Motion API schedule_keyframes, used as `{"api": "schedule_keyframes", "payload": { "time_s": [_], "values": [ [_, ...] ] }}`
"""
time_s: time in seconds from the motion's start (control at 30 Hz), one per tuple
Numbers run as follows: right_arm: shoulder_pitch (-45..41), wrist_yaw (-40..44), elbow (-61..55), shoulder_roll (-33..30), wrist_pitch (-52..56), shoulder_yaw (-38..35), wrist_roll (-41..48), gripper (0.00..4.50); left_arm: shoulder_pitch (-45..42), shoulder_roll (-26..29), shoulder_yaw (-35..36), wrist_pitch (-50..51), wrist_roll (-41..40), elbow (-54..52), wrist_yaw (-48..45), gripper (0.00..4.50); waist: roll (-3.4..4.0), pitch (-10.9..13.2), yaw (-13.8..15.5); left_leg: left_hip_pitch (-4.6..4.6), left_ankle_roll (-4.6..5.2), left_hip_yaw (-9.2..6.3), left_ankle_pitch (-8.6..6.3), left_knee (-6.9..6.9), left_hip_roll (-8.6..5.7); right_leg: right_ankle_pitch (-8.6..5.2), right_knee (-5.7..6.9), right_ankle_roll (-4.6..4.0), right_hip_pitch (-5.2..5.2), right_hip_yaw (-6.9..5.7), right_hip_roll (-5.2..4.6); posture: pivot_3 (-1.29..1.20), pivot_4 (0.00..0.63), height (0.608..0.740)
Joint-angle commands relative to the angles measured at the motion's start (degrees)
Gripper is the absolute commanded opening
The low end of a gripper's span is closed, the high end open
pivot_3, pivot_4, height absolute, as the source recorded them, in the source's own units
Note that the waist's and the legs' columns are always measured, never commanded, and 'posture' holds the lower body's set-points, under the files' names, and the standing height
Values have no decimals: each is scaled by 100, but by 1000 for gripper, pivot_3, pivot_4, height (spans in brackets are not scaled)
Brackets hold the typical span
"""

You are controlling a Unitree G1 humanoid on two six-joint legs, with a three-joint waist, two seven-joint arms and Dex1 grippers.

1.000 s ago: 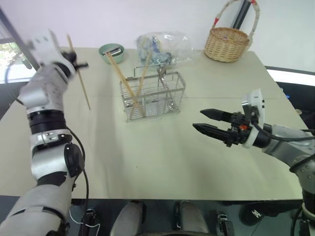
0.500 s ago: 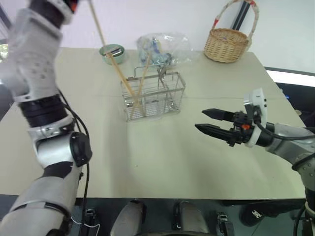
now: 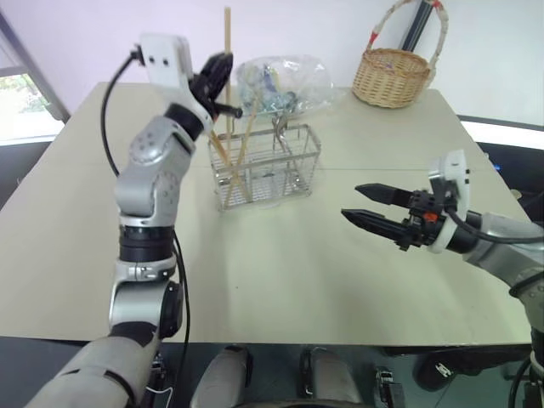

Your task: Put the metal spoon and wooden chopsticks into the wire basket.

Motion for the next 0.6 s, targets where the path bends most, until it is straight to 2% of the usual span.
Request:
{"api": "schedule_keyframes", "payload": {
  "time_s": [0.03, 0.1, 0.13, 0.2, 0.4, 0.6],
  "values": [
    [-101, -27, -117, -50, -7, -146, 99, 3375, -36, -89, -39, -210, 29, -220, 16, 54, -2, 1, 1, -2, 0, 0, 0, 0, 0, 0, 0, 0, -2, -1, 0, 0, 150, 688],
    [-147, -33, -92, -46, 4, -122, 93, 3375, -19, -111, -21, -228, 40, -230, 28, 54, -1, 1, -1, -3, 0, 1, 0, 0, 0, 0, -1, 0, -2, -1, 0, 0, 150, 688],
    [-179, -20, -68, -47, 3, -103, 83, 3375, -12, -111, 14, -212, 17, -244, 43, 410, -1, 1, -2, -3, 1, 1, 0, 0, 0, 0, -1, 0, -2, -1, 0, 0, 150, 688],
    [-230, 6, -26, -45, -4, -69, 58, 3375, -1, -88, 59, -168, -18, -298, 64, 1157, -1, 1, -12, -2, 1, 1, 0, -1, 0, 0, -2, 0, -2, -2, 0, 0, 150, 688],
    [-323, 62, 45, -7, -44, 23, -11, 3375, 30, 84, 139, 156, -174, -636, 69, 4138, 0, 1, -8, -1, 1, 1, 0, -2, 1, 0, -2, 0, -2, -3, 1, 0, 150, 688],
    [-402, 148, 166, 74, -151, 169, -151, 3375, 4, 596, 359, 806, -522, -1151, -101, 4138, 1, 1, -15, 0, 1, 0, 0, -3, 2, 0, -1, 0, -2, -2, 3, 0, 150, 688]
  ]
}}
